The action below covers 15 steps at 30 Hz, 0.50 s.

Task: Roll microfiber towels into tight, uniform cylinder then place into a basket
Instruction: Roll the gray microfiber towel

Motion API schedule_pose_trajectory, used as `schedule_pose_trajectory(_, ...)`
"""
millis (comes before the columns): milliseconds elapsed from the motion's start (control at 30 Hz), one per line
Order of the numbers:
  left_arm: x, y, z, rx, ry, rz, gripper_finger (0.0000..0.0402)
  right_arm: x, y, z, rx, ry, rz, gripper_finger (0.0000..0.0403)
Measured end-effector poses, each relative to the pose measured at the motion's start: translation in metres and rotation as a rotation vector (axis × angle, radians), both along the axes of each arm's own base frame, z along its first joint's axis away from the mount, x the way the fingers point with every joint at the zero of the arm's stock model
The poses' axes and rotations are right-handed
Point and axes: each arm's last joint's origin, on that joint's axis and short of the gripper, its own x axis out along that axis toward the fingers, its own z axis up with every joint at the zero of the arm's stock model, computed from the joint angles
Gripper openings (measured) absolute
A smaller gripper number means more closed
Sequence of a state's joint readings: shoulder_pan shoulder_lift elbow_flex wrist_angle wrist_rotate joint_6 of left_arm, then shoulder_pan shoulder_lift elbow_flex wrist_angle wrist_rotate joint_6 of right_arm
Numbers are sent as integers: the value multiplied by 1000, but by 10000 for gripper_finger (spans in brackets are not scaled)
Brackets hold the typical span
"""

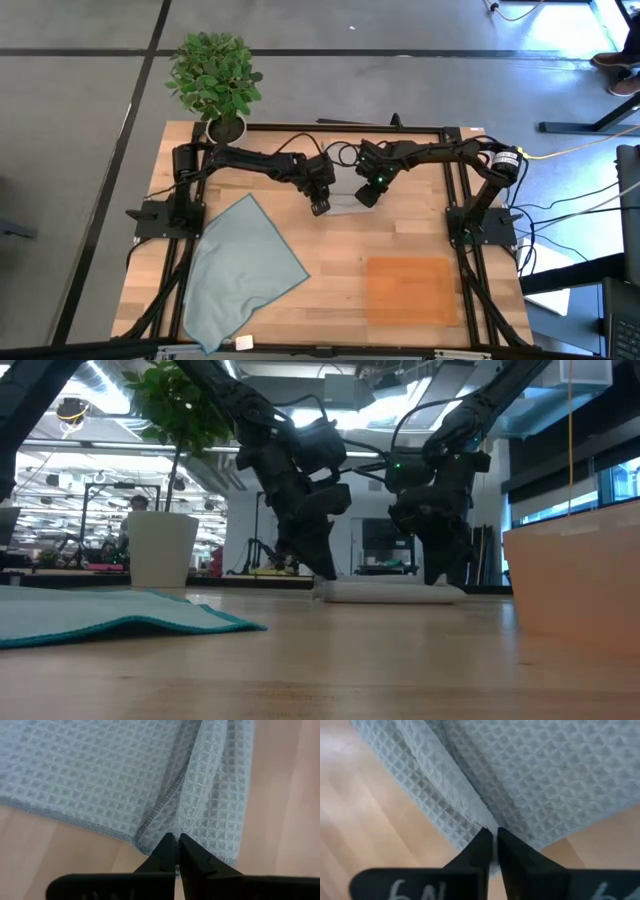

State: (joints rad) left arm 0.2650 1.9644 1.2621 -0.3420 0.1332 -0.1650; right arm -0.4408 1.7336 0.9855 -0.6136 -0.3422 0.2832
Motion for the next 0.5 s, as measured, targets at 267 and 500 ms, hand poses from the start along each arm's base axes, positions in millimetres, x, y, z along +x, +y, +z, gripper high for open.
schedule_pose_trajectory(267,1,-2,0,17,2,5,49,-1,-3,-1,-78,53,-76,109)
schedule_pose_trajectory(500,1,1,0,78,14,52,79,-2,-6,-1,-161,103,-169,129)
